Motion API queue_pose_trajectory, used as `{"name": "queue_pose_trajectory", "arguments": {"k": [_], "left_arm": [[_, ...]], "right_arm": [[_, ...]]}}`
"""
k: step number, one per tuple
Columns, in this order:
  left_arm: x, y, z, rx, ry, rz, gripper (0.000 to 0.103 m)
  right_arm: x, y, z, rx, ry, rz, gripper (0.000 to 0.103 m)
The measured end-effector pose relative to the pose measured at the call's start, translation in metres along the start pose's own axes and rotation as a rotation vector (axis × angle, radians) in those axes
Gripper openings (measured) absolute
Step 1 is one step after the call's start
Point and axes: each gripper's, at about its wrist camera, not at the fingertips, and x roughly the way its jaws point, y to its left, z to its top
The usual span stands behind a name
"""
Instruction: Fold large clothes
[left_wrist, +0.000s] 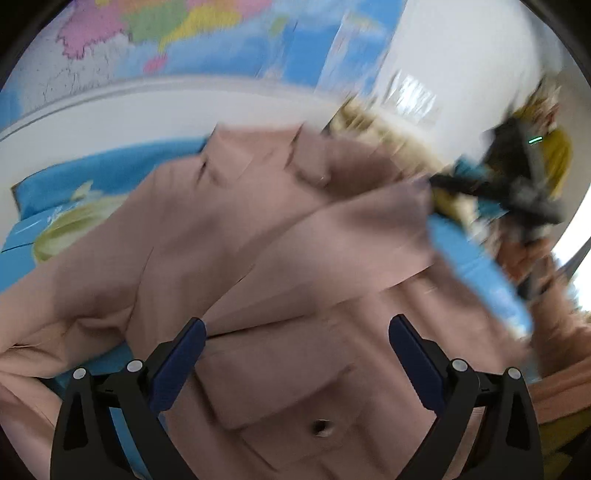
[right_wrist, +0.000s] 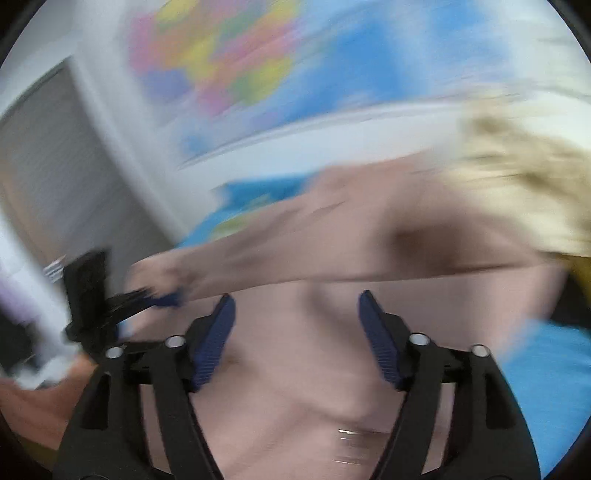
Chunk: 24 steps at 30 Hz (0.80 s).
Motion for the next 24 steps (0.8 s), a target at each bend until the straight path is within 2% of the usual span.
{"name": "queue_pose_trajectory", "arguments": {"k": [3, 5, 7, 9, 10, 11, 12, 13, 15, 18, 19, 20, 21, 22, 24], "left_arm": [[0.015, 0.006, -0.002, 0.015, 0.032, 0.043, 0.095], [0.020, 0.005, -0.002, 0.052, 0.043, 0.082, 0.087], [0.027, 0.003, 0.000, 0.103, 0.067, 0.126, 0.060], [0.031, 0.001, 0.003, 0.147, 0.079, 0.151, 0.045], [0.033, 0.000, 0.005, 0.166, 0.084, 0.148, 0.037], [0.033, -0.003, 0.007, 0.189, 0.084, 0.148, 0.033], [0.034, -0.005, 0.011, 0.214, 0.079, 0.166, 0.022], [0.033, -0.009, 0.014, 0.246, 0.069, 0.197, 0.008], [0.025, -0.018, 0.023, 0.315, 0.028, 0.272, 0.003], [0.004, -0.030, 0.039, 0.430, -0.104, 0.427, 0.006], [-0.004, -0.032, 0.043, 0.448, -0.153, 0.443, 0.013], [-0.008, -0.033, 0.045, 0.453, -0.174, 0.431, 0.028], [-0.009, -0.031, 0.046, 0.460, -0.167, 0.388, 0.069], [-0.007, -0.029, 0.044, 0.467, -0.147, 0.333, 0.090], [-0.004, -0.019, 0.038, 0.403, -0.118, 0.184, 0.090]], "right_arm": [[-0.028, -0.057, -0.014, 0.112, -0.035, -0.187, 0.086], [-0.025, -0.089, -0.028, 0.193, 0.012, -0.210, 0.089], [-0.010, -0.101, -0.037, 0.226, 0.074, -0.167, 0.090], [0.010, -0.105, -0.044, 0.237, 0.116, -0.128, 0.090], [0.021, -0.108, -0.045, 0.249, 0.136, -0.084, 0.084], [0.030, -0.109, -0.044, 0.258, 0.148, -0.043, 0.060], [0.032, -0.108, -0.044, 0.255, 0.158, -0.007, 0.041], [0.035, -0.105, -0.042, 0.244, 0.169, 0.014, 0.009], [0.029, -0.104, -0.036, 0.225, 0.147, -0.018, 0.006], [-0.017, -0.112, -0.026, 0.230, 0.042, -0.078, 0.004], [-0.031, -0.120, -0.024, 0.252, 0.014, -0.085, 0.004], [-0.037, -0.129, -0.024, 0.271, 0.010, -0.095, 0.004], [-0.039, -0.135, -0.025, 0.289, 0.016, -0.112, 0.004], [-0.036, -0.140, -0.026, 0.303, 0.034, -0.124, 0.004], [-0.024, -0.150, -0.034, 0.330, 0.085, -0.143, 0.004]]}}
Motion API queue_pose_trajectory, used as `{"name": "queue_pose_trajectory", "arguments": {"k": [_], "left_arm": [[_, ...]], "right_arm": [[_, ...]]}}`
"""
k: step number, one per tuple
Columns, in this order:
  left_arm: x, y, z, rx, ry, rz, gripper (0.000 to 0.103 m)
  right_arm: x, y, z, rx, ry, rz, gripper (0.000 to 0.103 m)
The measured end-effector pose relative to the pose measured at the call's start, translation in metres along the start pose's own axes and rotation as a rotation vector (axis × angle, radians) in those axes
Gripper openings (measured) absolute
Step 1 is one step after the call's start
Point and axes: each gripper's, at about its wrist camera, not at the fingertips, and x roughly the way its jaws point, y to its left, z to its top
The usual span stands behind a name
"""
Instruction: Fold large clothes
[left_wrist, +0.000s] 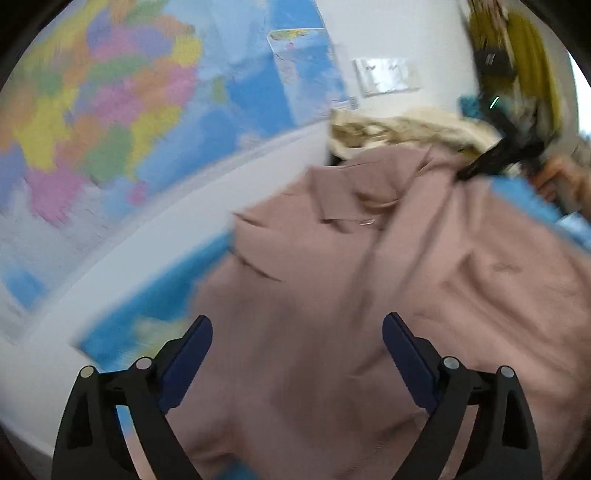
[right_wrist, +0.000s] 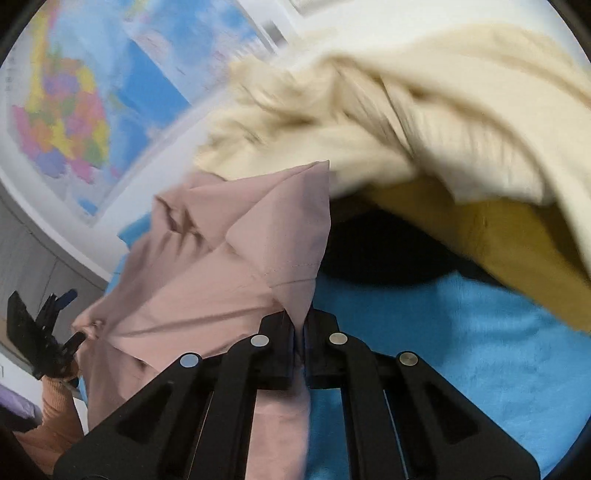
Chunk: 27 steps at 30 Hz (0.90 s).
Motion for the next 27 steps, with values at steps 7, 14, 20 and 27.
{"name": "queue_pose_trajectory", "arguments": {"k": [7, 14, 20, 27], "left_arm": [[0.038, 0.000, -0.031, -0.096, 0.177, -0.186, 0.087], [0.043, -0.024, -0.015, 0.139, 0.164, 0.097, 0.005], [0.034, -0.043, 0.003, 0.572, 0.005, 0.742, 0.033], [0.058, -0.057, -0.069, 0.608, 0.199, 0.534, 0.060]], "right_arm": [[0.011, -0.004, -0.009, 0.041, 0.029, 0.018, 0.005], [0.012, 0.003, -0.012, 0.027, 0.036, 0.014, 0.006], [0.013, 0.006, -0.013, 0.026, 0.020, 0.009, 0.008], [0.009, 0.000, -0.015, 0.055, 0.026, -0.030, 0.031]]}}
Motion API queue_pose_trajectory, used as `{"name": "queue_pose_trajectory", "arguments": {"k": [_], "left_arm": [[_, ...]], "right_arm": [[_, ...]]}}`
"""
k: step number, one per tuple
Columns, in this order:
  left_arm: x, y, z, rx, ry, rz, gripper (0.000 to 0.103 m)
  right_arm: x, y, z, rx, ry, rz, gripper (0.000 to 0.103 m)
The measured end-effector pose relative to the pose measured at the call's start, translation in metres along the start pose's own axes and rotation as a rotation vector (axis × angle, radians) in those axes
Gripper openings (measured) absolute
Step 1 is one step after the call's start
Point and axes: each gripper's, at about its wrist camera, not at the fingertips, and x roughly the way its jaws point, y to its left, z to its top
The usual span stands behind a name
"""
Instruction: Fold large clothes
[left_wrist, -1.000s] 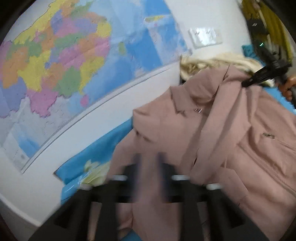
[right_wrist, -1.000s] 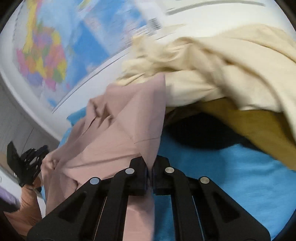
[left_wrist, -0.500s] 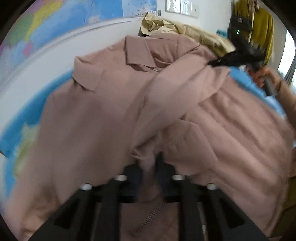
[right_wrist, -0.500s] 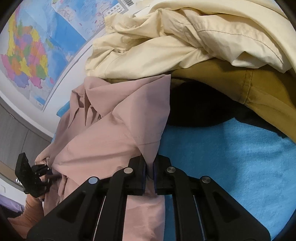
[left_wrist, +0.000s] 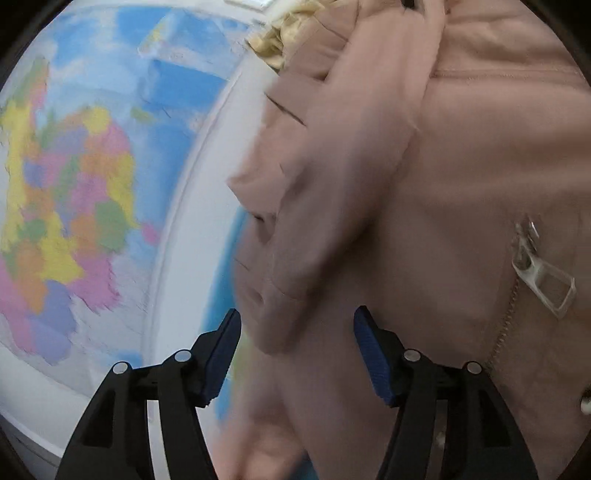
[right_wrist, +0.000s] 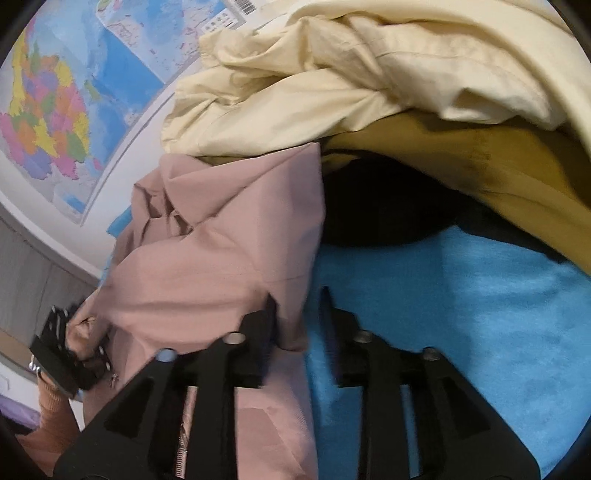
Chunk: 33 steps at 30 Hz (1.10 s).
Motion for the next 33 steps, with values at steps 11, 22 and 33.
{"name": "queue_pose_trajectory", "arguments": {"k": [11, 22, 33], "left_arm": [[-0.011, 0.091, -0.036, -0.568, -0.020, -0.192, 0.089], [0.030, 0.103, -0.018, -0.792, 0.021, -0.380, 0.095], [-0.006, 0.145, -0.072, -0.887, 0.066, -0.153, 0.095]], "right_arm": [[-0.029, 0.120, -0.015, -0.365, -0.070, 0.036, 0.040], [0.123, 0.209, -0.024, -0.576, 0.337, 0.121, 0.030], [0.070, 0.206, -0.030, -0.589, 0.286, 0.141, 0.053]]}}
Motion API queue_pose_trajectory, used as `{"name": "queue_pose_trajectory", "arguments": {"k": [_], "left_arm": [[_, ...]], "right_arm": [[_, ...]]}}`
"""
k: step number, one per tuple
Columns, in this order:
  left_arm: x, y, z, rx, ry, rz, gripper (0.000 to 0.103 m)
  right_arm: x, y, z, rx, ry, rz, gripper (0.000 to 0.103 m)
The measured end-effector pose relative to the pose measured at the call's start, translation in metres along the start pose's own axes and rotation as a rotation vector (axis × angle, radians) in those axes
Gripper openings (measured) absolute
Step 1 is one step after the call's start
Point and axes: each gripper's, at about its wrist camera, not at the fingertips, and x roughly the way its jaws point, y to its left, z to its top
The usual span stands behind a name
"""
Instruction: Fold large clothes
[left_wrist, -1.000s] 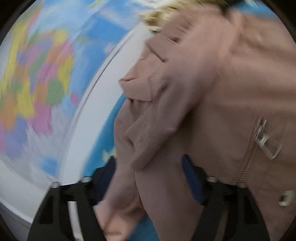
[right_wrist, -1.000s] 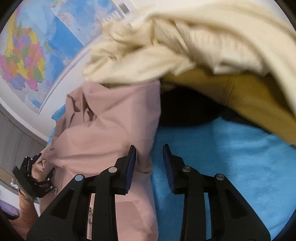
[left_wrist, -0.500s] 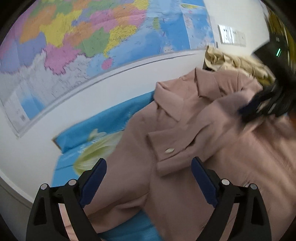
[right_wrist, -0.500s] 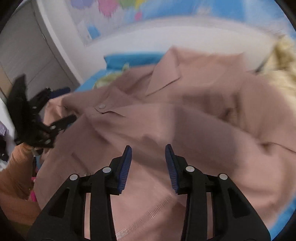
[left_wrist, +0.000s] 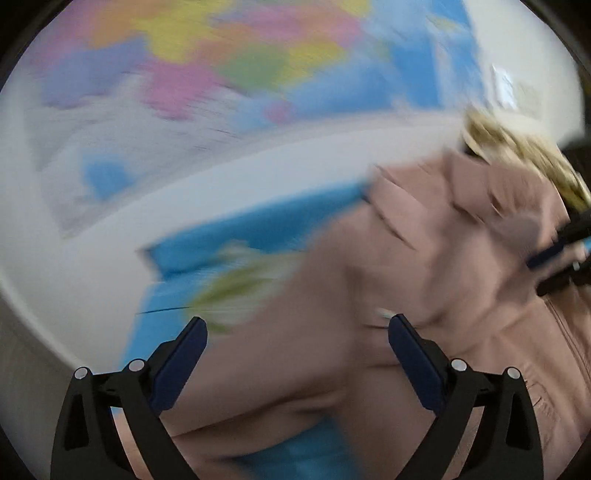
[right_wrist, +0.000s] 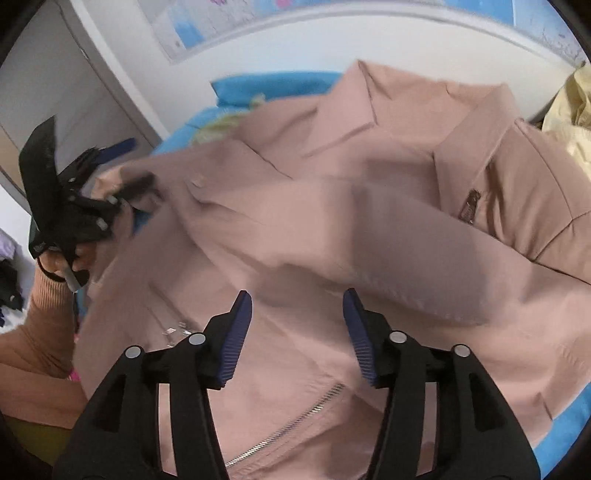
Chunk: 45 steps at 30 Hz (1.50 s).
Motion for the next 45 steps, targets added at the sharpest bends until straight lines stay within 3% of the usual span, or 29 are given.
{"name": "queue_pose_trajectory", "arguments": {"k": [3, 6, 7, 11, 12, 14, 16, 17, 24, 28, 31, 34, 36, 38, 41, 42, 44, 45], "left_arm": [[-0.034, 0.049, -0.013, -0.088, -0.013, 0.093, 0.096], [-0.040, 0.086, -0.039, -0.128, 0.070, 0.201, 0.096], [-0.037, 0.095, -0.046, -0.143, 0.108, 0.203, 0.096], [-0.019, 0.105, -0.081, -0.151, 0.232, 0.085, 0.095], [-0.016, 0.103, -0.086, -0.144, 0.244, 0.070, 0.089], [-0.011, 0.101, -0.092, -0.141, 0.269, 0.019, 0.065], [-0.007, 0.102, -0.094, -0.173, 0.289, -0.072, 0.003], [-0.008, 0.104, -0.091, -0.186, 0.291, -0.114, 0.002], [-0.065, 0.087, -0.030, -0.128, 0.125, -0.260, 0.002], [-0.080, 0.060, -0.005, -0.074, 0.090, -0.322, 0.003], [-0.079, 0.046, 0.004, -0.070, 0.095, -0.384, 0.003], [-0.077, 0.031, 0.016, -0.068, 0.094, -0.450, 0.003], [-0.075, 0.024, 0.023, -0.060, 0.097, -0.483, 0.003], [-0.075, 0.013, 0.035, -0.050, 0.094, -0.522, 0.003], [-0.077, -0.002, 0.060, -0.038, 0.069, -0.568, 0.005], [-0.079, -0.004, 0.068, -0.040, 0.056, -0.587, 0.012], [-0.082, -0.013, 0.085, -0.047, 0.020, -0.678, 0.050], [-0.085, -0.016, 0.093, -0.057, -0.016, -0.726, 0.077]], "right_arm": [[0.002, 0.012, 0.001, -0.016, -0.008, 0.033, 0.054], [0.007, 0.028, 0.000, -0.042, -0.002, 0.074, 0.055], [0.010, 0.035, 0.000, -0.051, 0.000, 0.086, 0.056], [0.019, 0.058, -0.001, -0.089, 0.020, 0.118, 0.060], [0.022, 0.062, -0.001, -0.095, 0.027, 0.119, 0.060], [0.023, 0.068, -0.005, -0.099, 0.035, 0.118, 0.060], [0.024, 0.071, -0.006, -0.098, 0.040, 0.124, 0.060], [0.022, 0.074, -0.007, -0.102, 0.034, 0.128, 0.060], [0.014, 0.141, -0.004, -0.272, -0.049, 0.242, 0.064], [0.027, 0.202, -0.002, -0.380, -0.092, 0.328, 0.083], [0.049, 0.224, 0.002, -0.351, -0.084, 0.326, 0.087], [0.070, 0.213, 0.008, -0.211, -0.050, 0.412, 0.088], [0.079, 0.200, 0.013, -0.117, -0.047, 0.498, 0.069], [0.079, 0.192, 0.016, -0.085, -0.041, 0.582, 0.003], [0.049, 0.178, 0.014, -0.090, -0.090, 0.649, 0.004], [0.027, 0.168, 0.012, -0.095, -0.131, 0.673, 0.004], [-0.009, 0.146, 0.007, -0.070, -0.202, 0.714, 0.004], [-0.033, 0.124, 0.002, -0.029, -0.260, 0.720, 0.004]]}}
